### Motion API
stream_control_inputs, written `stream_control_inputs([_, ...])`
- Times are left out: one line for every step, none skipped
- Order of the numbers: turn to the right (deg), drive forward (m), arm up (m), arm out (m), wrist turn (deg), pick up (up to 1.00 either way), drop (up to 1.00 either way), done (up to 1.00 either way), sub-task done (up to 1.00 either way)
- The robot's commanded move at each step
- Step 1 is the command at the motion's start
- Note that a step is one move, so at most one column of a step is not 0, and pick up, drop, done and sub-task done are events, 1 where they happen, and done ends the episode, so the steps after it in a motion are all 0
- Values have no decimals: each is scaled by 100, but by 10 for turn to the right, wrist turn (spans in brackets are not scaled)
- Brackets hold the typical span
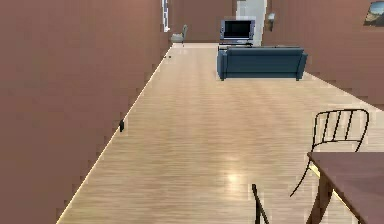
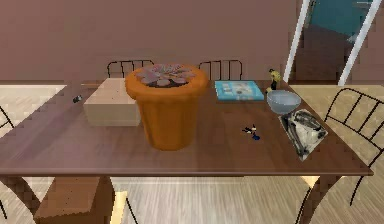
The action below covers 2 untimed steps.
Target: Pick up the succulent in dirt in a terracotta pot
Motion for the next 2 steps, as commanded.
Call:
stream_control_inputs([0,0,50,0,0,0,0,0,0])
stream_control_inputs([0,0,38,0,0,0,0,0,0])
